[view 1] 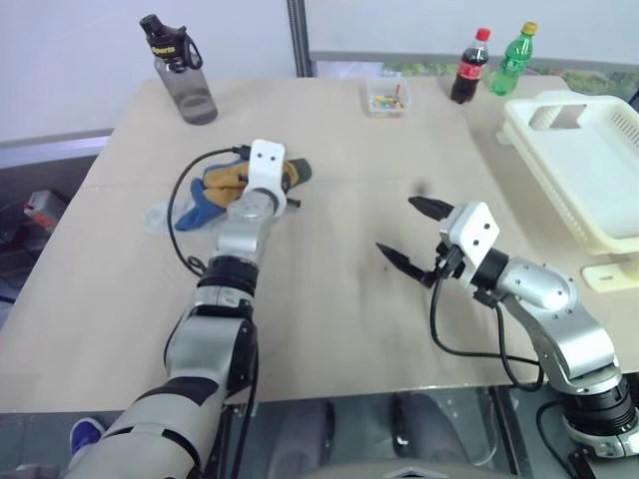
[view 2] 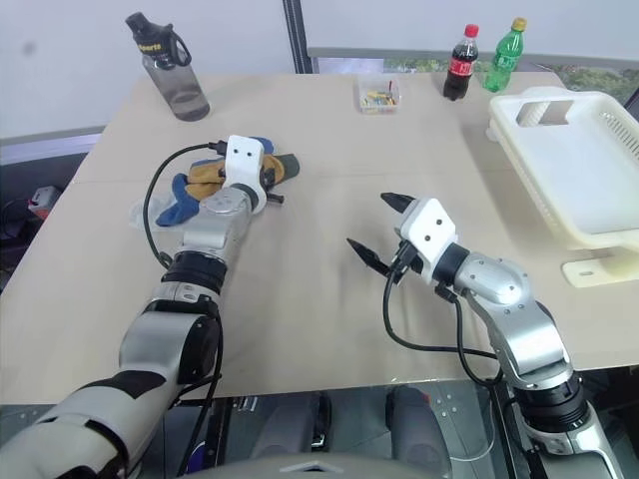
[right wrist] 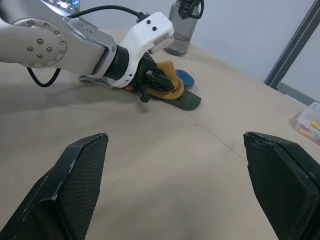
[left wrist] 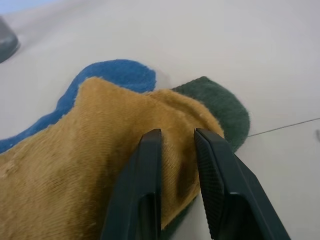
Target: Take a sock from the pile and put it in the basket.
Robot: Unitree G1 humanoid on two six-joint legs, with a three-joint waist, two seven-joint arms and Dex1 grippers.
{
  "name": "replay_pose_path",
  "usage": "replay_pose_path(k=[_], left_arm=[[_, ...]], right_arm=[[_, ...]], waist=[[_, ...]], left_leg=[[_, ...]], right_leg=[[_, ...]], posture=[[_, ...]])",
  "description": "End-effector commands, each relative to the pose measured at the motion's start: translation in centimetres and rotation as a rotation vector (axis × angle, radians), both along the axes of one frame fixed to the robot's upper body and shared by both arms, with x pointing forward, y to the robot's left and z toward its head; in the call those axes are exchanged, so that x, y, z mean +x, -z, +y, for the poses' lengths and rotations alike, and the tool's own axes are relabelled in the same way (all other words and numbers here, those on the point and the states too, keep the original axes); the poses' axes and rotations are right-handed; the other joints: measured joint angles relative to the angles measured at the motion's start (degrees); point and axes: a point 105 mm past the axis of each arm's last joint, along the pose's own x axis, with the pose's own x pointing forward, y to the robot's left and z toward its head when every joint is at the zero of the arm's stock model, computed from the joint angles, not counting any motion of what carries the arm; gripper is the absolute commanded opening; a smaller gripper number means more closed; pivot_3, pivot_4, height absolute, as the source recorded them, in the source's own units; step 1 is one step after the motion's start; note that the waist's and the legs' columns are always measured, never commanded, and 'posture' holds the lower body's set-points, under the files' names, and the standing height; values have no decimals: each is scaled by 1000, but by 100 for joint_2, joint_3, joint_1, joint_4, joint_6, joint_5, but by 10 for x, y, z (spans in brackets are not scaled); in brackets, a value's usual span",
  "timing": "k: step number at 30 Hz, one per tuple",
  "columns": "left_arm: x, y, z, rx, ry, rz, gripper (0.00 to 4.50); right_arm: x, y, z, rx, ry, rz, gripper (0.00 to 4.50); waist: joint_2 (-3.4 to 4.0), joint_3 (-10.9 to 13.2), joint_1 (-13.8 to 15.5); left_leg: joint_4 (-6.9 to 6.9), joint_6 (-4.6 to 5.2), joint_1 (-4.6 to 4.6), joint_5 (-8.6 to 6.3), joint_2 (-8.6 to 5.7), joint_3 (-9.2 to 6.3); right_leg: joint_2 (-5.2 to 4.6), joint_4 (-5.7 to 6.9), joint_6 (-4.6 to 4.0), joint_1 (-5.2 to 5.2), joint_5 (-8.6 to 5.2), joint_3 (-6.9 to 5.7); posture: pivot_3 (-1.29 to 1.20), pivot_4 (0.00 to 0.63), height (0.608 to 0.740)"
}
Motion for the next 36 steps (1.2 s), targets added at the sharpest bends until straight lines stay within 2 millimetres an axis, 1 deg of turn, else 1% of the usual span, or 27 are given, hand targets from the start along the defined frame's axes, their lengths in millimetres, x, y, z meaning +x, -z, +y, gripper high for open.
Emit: replay_pose_path(k=[1,7,16,21,22,23,25,29,32,36], left_arm=[[0,-17,-4,21,24,-61,1115],[2,-12,5,46,-32,-40,1115],[3,-8,14,59,-79,-21,1115],[3,-6,12,52,-68,-12,1115],[3,-5,11,49,-64,-11,847],[3,-5,10,47,-59,-10,847],[3,-5,10,43,-53,-10,52],[0,-7,14,40,-50,-21,52],[-5,-14,17,18,-26,-50,52],[-22,-24,15,-40,92,-68,52]], right_arm=[[-5,-14,-3,14,6,-60,4500],[-4,-15,-3,16,8,-60,4500],[-4,-15,-3,14,12,-62,4500],[-4,-15,-4,12,14,-61,4500],[-5,-15,-4,11,15,-61,4500],[-5,-15,-4,11,15,-61,4500],[-5,-14,-5,9,17,-61,4500],[-6,-14,-6,8,21,-60,4500],[-6,-14,-7,7,25,-61,4500],[-7,-14,-9,7,36,-63,4500]], waist=[[0,0,-1],[0,0,-3],[0,0,-2],[0,0,-4],[0,0,-4],[0,0,-4],[0,0,-4],[0,0,-2],[0,0,-15],[0,0,-16]], left_leg=[[0,0,0,0,0,0],[0,1,0,0,0,-1],[1,3,0,-1,0,-1],[2,1,0,0,0,0],[2,1,0,0,0,1],[2,1,0,-1,0,0],[3,1,0,0,0,0],[3,1,0,0,0,1],[3,0,1,0,0,0],[3,-16,1,9,2,-3]], right_leg=[[0,0,0,0,0,0],[0,1,0,0,0,0],[0,2,0,0,0,0],[0,3,0,0,0,0],[0,4,0,0,0,0],[0,4,0,0,0,0],[0,4,0,0,0,0],[0,5,0,0,0,0],[0,5,0,0,0,1],[0,7,0,-1,0,5]], posture=[[0,150,740],[0,150,740],[0,150,740],[0,150,740],[0,150,740],[0,150,740],[0,150,740],[0,150,740],[0,150,740],[0,150,740]])
